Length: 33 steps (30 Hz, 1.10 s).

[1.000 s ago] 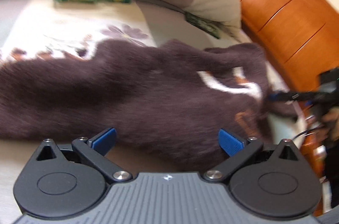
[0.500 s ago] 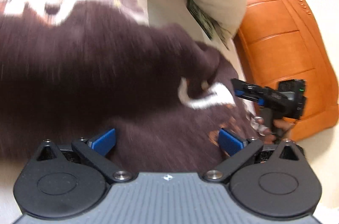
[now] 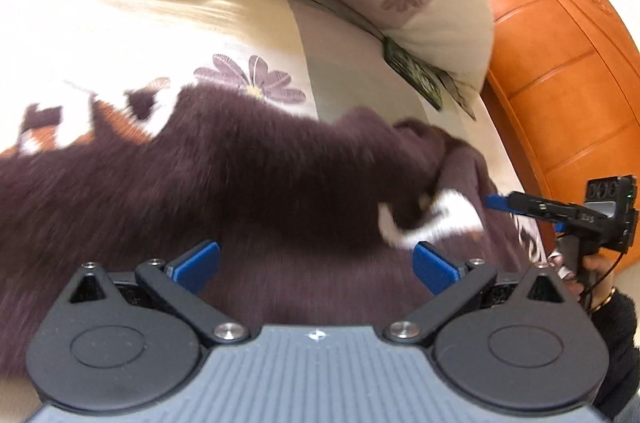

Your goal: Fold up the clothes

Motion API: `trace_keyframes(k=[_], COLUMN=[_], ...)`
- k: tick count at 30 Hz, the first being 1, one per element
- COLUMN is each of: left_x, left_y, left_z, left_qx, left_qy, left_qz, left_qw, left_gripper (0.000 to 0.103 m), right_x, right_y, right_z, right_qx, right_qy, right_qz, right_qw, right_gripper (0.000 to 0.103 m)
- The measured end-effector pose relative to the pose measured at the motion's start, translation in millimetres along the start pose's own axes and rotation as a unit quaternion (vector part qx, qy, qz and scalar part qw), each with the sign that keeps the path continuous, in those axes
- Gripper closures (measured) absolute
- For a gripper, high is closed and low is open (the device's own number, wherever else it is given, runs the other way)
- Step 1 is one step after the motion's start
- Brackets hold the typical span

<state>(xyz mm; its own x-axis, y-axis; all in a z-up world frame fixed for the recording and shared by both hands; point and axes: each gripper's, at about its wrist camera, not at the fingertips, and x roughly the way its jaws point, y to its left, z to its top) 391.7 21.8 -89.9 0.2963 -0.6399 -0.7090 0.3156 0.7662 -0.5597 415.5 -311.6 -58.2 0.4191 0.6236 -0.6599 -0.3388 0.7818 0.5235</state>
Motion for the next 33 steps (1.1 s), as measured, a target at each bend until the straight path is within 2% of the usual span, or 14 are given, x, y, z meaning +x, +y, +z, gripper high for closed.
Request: trace_keyframes(k=[5,7,10,13,17,24,26,30,33], left_x=[-23,-27,-29,-29,-31,-9,-7,-8,-10], left_y=[6,5,-4,-23,-53,-87,-94,-105,-115], left_z=[-43,-59,-81,-100,-128,-131,-128,-121,-109], left_qx=[-0.027,-0.032,-0.023,0.025,0.108,0.138,0.14,0.127,0.129], left_qy=[0.007,0.002,0.008,0.02,0.03,0.038,0.036,0.046,0.047], left_qz=[-0.008,-0.003,0.01,0.052,0.095,0.067,0.054,0.0,-0.024], left_qw=[0.9996,0.9995,0.9997,0.9981,0.9891,0.9874,0.9881,0.9909,0.9903], left_gripper=[0.001,0.001,0.001,0.001,0.001,0.001,0.001,0.001,0.001], right_x=[-58,-66,-64,-55,-43,-35,-31,-16,-6], right_y=[21,30,49,75,107,130,135,140,140], right_z=[-58,-83,-126,-165,-198,-225,-231,-234,-231], right_qx=[-0.02,-0.029,-0.042,-0.083,-0.129,-0.144,-0.151,-0.166,-0.177], right_qy=[-0.016,-0.012,0.016,0.047,0.059,0.054,0.059,0.077,0.084], right_qz=[0.012,0.017,0.014,-0.007,-0.034,-0.061,-0.056,-0.035,-0.035], right_qw=[1.0,0.999,0.999,0.995,0.989,0.986,0.985,0.982,0.98], right_gripper=[0.009,0.007,0.006,0.006,0.006,0.006,0.006,0.006,0.006])
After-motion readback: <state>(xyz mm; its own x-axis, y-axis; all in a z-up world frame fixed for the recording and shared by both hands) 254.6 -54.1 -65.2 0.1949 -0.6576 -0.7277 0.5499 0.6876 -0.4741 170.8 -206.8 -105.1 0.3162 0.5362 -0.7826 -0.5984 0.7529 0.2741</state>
